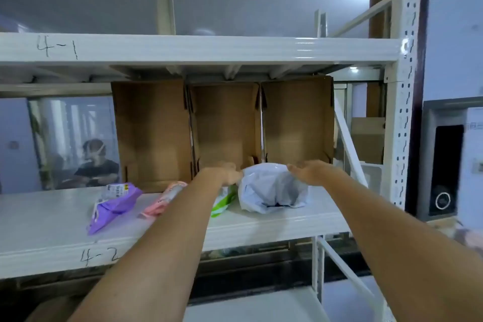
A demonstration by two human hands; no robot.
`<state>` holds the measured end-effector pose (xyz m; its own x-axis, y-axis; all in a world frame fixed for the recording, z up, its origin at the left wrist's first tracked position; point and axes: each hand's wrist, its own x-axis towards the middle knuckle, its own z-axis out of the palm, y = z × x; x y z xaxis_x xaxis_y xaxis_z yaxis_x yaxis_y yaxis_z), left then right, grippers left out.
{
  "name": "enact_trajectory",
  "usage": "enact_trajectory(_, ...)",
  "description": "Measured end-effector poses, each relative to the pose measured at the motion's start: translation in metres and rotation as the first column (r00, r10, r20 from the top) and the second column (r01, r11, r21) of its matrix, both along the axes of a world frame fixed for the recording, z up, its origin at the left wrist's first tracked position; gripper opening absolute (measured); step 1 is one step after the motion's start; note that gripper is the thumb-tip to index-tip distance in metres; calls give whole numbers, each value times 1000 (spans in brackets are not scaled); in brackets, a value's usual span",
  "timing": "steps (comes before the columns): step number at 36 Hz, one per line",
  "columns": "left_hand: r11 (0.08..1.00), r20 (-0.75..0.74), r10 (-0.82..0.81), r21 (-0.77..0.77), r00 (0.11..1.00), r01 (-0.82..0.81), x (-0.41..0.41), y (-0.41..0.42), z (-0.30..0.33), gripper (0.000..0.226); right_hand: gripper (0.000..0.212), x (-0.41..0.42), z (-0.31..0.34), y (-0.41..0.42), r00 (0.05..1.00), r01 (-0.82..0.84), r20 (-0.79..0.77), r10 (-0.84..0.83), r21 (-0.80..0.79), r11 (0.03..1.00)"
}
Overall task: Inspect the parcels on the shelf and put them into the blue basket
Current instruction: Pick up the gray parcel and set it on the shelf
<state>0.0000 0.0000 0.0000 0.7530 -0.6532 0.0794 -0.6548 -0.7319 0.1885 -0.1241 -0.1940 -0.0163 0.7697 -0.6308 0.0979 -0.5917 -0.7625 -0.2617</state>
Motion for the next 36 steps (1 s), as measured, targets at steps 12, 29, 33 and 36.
enact_trajectory(12, 972, 55, 125, 193, 991, -133, -6, -28, -28, 79, 77, -7, -15, -23, 995, -2, -101, -3, -45, 999)
enact_trajectory(29, 946, 189, 80, 296, 979, -134, -19, -41, -30, 32, 10, -20, -29, -63, 971, -55, -234, 48, -27, 998)
enact_trajectory(33, 944, 162, 66, 309, 985, -114, -13, -40, -30, 29, 15, -23, -27, -64, 975, -90, -187, 123, 176, 980)
enact_trajectory(36, 963, -8, 86, 256, 996, -81, -1, -36, -32, 50, 10, -24, -25, -70, 981, -75, -147, 130, 331, 941)
